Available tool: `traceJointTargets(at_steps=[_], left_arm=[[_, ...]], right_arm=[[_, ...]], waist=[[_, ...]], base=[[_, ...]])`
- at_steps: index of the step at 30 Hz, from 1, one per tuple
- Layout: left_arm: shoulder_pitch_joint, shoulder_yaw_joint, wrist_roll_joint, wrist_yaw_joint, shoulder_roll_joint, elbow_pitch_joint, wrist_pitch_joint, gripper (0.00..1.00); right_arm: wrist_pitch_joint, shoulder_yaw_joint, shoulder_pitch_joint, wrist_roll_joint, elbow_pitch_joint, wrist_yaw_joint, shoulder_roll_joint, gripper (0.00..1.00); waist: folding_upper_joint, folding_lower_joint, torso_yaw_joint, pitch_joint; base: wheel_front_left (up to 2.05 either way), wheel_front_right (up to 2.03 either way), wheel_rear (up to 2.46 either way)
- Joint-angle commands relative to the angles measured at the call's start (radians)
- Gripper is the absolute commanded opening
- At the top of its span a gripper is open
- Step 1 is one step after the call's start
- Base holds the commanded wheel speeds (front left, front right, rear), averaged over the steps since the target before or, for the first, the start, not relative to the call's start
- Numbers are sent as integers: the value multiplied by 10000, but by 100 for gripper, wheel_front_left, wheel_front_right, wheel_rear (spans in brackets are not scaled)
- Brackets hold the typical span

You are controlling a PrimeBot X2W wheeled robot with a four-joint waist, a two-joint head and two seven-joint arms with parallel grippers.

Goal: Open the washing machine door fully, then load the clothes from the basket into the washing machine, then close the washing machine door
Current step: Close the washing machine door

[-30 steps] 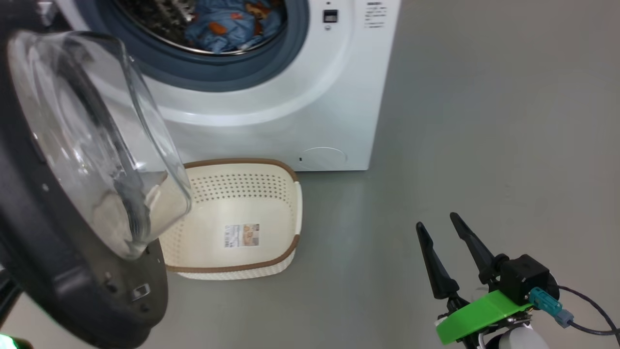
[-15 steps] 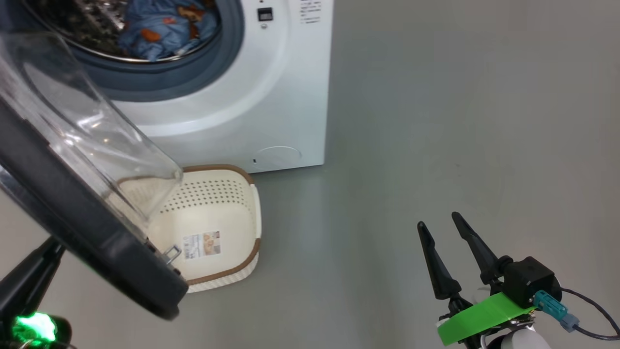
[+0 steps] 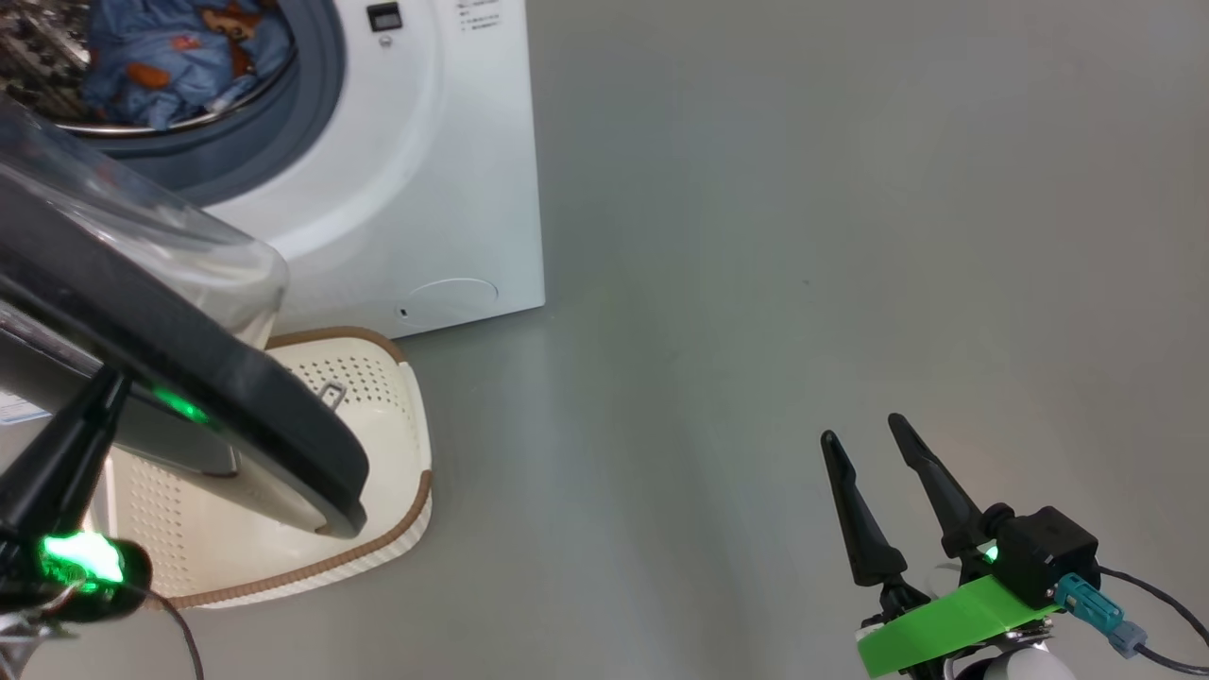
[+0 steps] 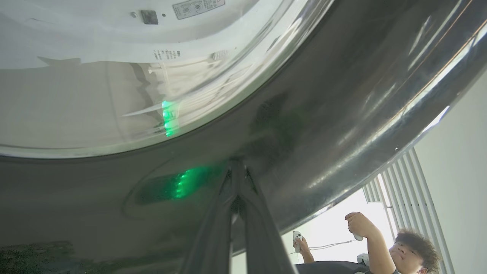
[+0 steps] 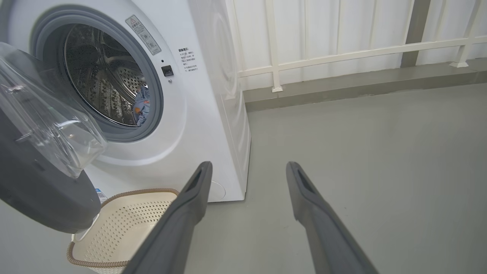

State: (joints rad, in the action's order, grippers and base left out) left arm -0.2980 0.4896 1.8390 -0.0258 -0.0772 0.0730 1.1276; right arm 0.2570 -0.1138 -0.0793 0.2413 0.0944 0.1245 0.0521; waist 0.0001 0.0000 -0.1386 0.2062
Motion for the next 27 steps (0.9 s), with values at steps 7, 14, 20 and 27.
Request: traceJointTargets(at_steps=[7, 14, 20, 27], left_arm=[[-813, 30, -489, -458, -107, 316, -487, 0], [-941, 41, -709, -734, -1, 697, -855, 0], [-621, 296, -752, -923, 89, 833, -1145, 0], [118, 631, -975, -1037, 206, 820, -1756, 0]], right_arm=[[48, -203, -5, 76, -343, 62, -19, 100], [48, -211, -34, 122, -332, 62, -19, 100], [48, -55, 25, 165, -211, 62, -19, 100], [48, 29, 21, 211, -63, 62, -19, 100]], waist=[[-1, 0, -179, 92], [-1, 0, -168, 7], [-1, 0, 12, -270], [-1, 0, 276, -687]], base=[[0, 0, 0], [0, 0, 0], [0, 0, 0], [0, 0, 0]])
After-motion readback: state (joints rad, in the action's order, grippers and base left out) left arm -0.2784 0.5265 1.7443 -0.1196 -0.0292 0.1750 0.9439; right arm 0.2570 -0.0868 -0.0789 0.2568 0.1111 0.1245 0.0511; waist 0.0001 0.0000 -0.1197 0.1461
